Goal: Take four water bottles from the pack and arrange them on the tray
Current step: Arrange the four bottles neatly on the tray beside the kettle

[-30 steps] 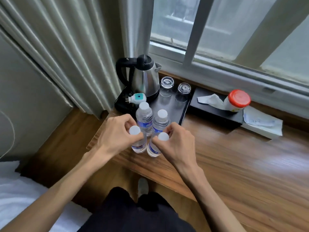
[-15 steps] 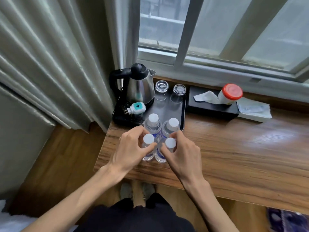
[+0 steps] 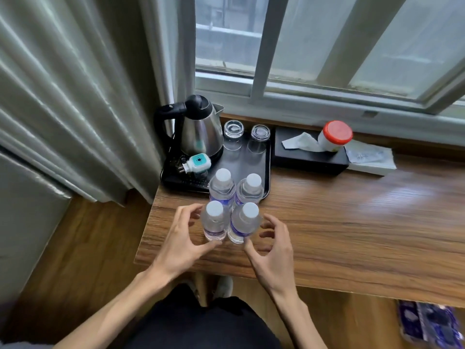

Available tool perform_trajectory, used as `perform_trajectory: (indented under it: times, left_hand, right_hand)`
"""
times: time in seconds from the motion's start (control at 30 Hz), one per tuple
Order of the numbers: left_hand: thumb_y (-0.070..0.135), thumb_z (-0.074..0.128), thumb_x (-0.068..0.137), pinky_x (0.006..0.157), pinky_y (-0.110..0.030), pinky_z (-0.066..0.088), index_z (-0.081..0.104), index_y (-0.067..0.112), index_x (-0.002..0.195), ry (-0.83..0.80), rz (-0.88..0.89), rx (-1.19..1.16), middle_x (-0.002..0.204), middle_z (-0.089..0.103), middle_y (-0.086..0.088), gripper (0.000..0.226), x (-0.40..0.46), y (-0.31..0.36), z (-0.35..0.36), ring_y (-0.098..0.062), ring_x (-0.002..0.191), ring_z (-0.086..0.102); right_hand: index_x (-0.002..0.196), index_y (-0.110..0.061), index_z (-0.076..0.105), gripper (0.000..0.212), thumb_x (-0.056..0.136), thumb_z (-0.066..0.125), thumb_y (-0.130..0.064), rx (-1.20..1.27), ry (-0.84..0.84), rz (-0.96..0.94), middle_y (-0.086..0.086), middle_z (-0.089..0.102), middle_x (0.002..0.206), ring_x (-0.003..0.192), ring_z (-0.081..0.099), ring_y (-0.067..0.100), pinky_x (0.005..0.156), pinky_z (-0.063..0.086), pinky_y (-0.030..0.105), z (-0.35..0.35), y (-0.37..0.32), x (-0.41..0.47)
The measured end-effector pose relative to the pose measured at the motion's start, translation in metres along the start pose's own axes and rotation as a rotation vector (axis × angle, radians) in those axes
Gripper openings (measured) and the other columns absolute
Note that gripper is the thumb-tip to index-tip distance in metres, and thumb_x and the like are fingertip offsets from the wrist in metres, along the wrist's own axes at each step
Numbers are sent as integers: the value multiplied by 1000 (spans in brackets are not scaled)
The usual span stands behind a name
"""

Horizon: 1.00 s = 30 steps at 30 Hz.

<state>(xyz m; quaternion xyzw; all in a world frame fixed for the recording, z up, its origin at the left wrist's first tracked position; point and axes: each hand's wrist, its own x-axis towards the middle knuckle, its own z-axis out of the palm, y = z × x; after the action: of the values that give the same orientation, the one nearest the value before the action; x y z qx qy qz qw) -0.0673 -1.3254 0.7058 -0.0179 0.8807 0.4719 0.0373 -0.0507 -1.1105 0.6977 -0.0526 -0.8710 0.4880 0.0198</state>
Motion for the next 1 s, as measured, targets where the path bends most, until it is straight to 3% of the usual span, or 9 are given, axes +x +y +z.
perform_trajectory:
  times: [0.07,0.2,0.27,0.4,0.6,0.7,0.83,0.9,1.0]
  left_hand:
    - [36,92,63,93,3,31,48,21,134,-23,-64,-3,125,50,10,85,-1,-13,10,16,112,46]
    - [37,89,66,101,-16,43,51,28,129,-22,-104,-55,125,56,15,74,0,-29,26,10,116,51]
    - [39,88,68,97,-7,39,51,27,128,16,-91,-49,123,56,15,72,2,-30,33,16,113,49]
    - [39,89,65,89,-2,39,55,18,131,97,-99,-92,122,59,10,78,9,-31,50,4,111,53]
    - [40,92,57,78,-24,53,64,19,116,221,-131,-123,107,70,9,69,10,-38,63,-9,98,67]
    - [32,97,54,78,-19,54,67,19,110,272,-175,-178,100,73,10,65,-5,-44,55,-15,95,70]
    - [25,96,56,85,-35,59,69,17,110,312,-170,-260,99,76,-3,61,-11,-42,19,-13,95,72]
    - [22,93,55,83,-28,60,69,11,113,357,-125,-244,99,75,0,64,0,-34,-6,-10,93,72]
    - [23,91,55,80,-13,57,67,3,116,379,-58,-195,99,72,8,68,28,-21,-38,-3,92,72]
  right_hand:
    - [136,-27,46,67,79,80,-31,-22,-86,44,-12,51,125,112,57,7,94,54,37,11,15,1]
    - [140,-24,42,70,82,81,-25,4,-87,63,-9,51,132,121,53,8,104,47,36,32,25,4]
    - [141,-22,42,72,81,82,-28,23,-75,76,-7,53,136,125,54,11,105,47,36,39,30,7]
    - [144,-24,43,77,78,82,-32,31,-76,55,-8,55,139,129,52,8,103,45,24,47,33,17]
    - [133,-36,51,62,79,81,-43,102,-51,100,-19,65,127,114,64,2,88,54,30,47,35,15]
    - [124,-32,59,56,76,84,-43,152,-36,122,-15,71,114,104,66,2,84,54,26,38,43,8]
    - [114,-13,71,87,59,72,-79,100,10,129,-6,76,102,94,70,6,79,52,14,7,52,13]
    - [110,-8,73,81,62,76,-72,65,34,129,-1,77,96,86,69,4,73,45,1,-12,48,26]
    - [111,-4,71,68,61,80,-50,60,47,102,2,75,92,82,70,10,70,45,-2,-41,35,56]
